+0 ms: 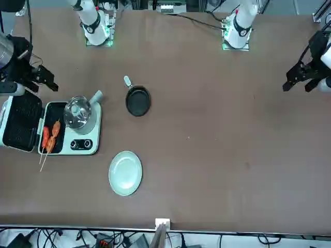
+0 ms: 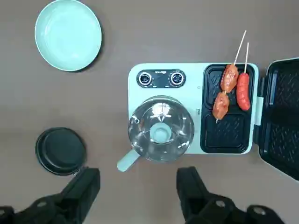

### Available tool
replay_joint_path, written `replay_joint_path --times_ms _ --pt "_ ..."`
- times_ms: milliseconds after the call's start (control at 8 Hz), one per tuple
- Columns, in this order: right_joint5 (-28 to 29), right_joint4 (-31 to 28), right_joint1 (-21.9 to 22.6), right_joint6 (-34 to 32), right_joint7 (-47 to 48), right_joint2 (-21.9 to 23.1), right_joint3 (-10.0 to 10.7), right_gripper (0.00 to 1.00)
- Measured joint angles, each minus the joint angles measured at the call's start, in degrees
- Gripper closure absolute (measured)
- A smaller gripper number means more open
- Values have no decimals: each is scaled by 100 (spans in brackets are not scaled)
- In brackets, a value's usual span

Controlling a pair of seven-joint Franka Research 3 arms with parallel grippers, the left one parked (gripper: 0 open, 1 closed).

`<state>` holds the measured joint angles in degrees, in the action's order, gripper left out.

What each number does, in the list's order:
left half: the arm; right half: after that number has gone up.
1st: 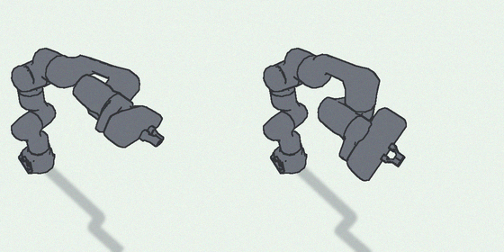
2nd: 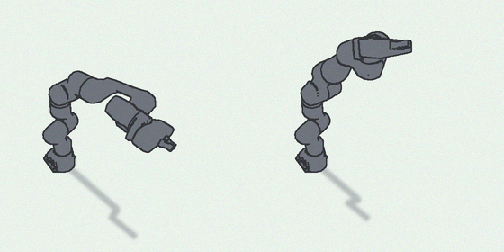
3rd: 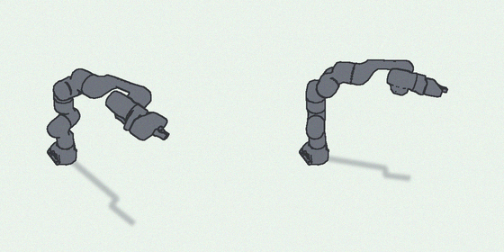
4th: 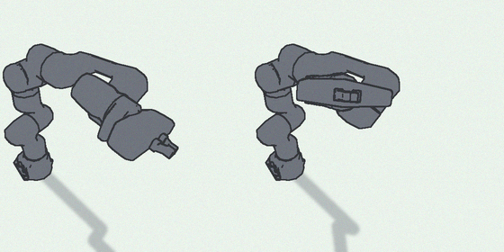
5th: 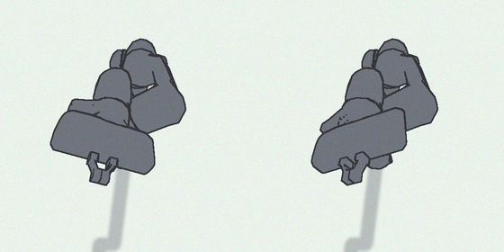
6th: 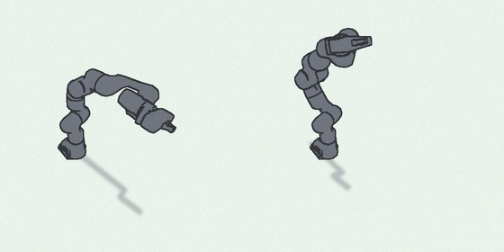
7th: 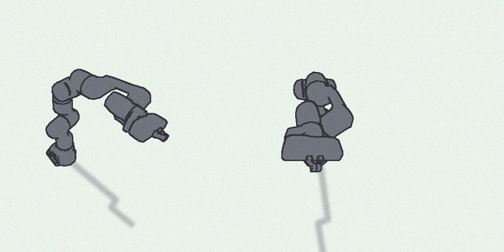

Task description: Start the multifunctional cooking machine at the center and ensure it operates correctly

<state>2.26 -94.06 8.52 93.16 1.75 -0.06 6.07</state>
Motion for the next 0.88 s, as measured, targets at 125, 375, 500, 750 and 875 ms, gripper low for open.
replay_joint_path --times_ms 125,375,500,750,875 --pt "0 -4 0 -1 2 0 0 0" --pt "-7 6 -5 -1 7 9 2 0" --pt "-104 9 -4 2 8 0 2 0" --pt "-339 4 -8 64 23 -177 4 0" --pt "-351 0 -6 165 23 -368 4 0"
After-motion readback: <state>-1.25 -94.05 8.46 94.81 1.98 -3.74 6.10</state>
